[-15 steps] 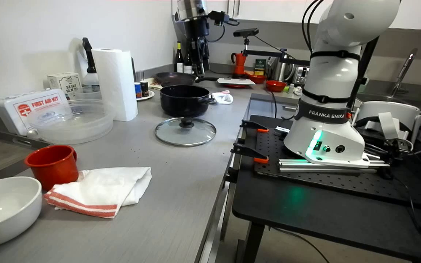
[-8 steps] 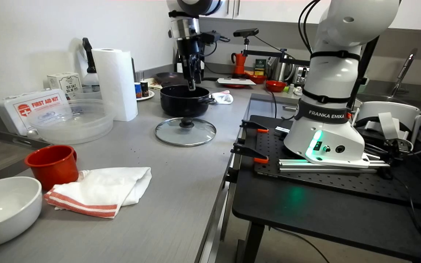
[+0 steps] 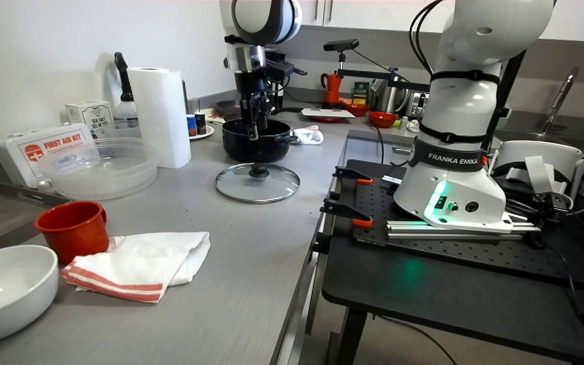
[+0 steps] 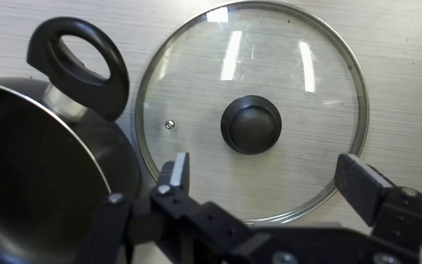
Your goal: Put the glass lid on the pot
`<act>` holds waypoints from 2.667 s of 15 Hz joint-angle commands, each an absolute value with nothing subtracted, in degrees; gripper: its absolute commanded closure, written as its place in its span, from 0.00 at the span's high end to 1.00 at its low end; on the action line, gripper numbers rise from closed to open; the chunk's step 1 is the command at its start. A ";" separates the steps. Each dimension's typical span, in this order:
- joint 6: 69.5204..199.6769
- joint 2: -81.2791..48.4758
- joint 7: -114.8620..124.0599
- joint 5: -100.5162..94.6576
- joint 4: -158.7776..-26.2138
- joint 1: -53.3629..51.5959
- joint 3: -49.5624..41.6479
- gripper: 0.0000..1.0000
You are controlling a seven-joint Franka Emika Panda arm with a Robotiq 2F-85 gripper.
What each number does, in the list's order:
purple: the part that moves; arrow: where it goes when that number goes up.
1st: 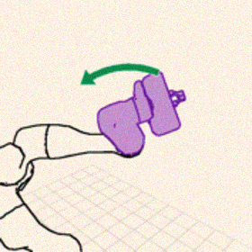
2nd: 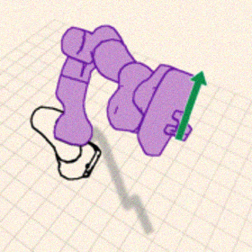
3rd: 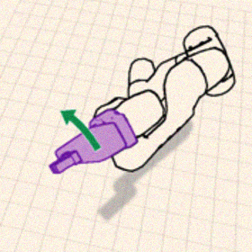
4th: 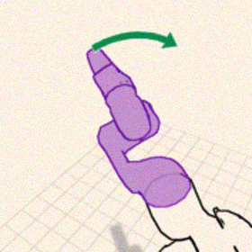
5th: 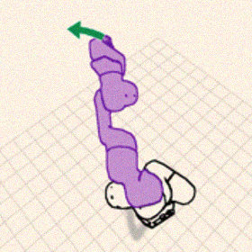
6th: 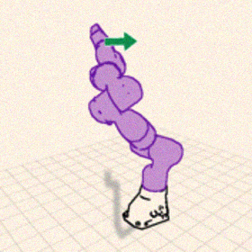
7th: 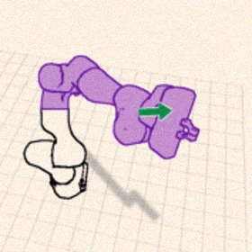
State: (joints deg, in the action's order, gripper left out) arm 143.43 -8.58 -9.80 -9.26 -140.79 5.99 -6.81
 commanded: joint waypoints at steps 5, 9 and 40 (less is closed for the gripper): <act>148.32 -15.79 -14.94 -2.55 -137.49 7.43 -4.17 1.00; 150.20 -18.86 -13.77 -2.78 -136.48 7.56 -4.07 1.00; 155.15 -25.81 -12.94 -3.45 -135.70 9.13 -3.85 0.23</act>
